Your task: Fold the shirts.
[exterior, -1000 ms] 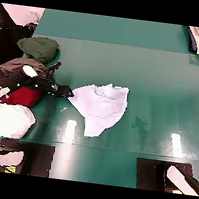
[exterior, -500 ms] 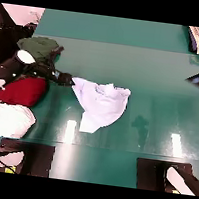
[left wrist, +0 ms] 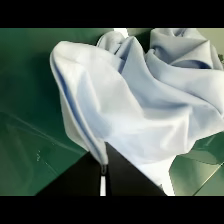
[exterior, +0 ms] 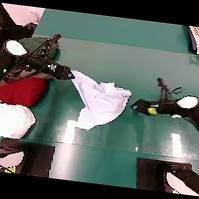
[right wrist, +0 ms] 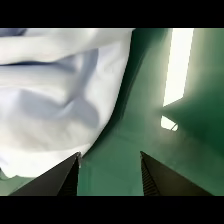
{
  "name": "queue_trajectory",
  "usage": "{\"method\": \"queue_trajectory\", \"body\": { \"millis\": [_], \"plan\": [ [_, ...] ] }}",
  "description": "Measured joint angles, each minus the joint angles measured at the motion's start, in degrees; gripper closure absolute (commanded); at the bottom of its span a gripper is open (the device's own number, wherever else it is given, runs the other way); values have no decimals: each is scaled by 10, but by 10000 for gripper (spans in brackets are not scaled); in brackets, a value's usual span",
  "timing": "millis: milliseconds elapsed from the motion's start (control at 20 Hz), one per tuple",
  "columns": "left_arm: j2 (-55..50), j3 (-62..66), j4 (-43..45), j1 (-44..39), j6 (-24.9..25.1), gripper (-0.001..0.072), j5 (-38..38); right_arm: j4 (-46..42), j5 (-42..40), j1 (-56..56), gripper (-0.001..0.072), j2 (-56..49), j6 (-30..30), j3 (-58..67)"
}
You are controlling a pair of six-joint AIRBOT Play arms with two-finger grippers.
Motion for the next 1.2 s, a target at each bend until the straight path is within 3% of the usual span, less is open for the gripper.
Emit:
{"method": "queue_trajectory", "body": {
  "millis": [250, 350, 400, 550, 750, 900, 1200],
  "plan": [
    [1, 1, 0, 0, 0, 683, -3, 45, -28, 66, 295, -94, 0, 26],
    [1, 1, 0, 0, 0, 684, -4, 43, -35, 81, 656, -121, 0, 44],
    [2, 1, 0, 0, 0, 684, -4, 42, -35, 86, 696, -131, 0, 52],
    [16, 3, 1, 0, -5, 684, 2, 3, -26, 86, 698, -130, 0, 87],
    [79, 52, 8, 1, -12, 684, 21, -96, 43, 42, 698, -47, 34, 173],
    [137, 130, 5, 0, -24, 684, 22, -172, 98, -5, 699, 40, 65, 269],
    [209, 296, -73, 0, -37, 684, -17, -220, 153, -40, 699, 159, 85, 446]
  ]
}}
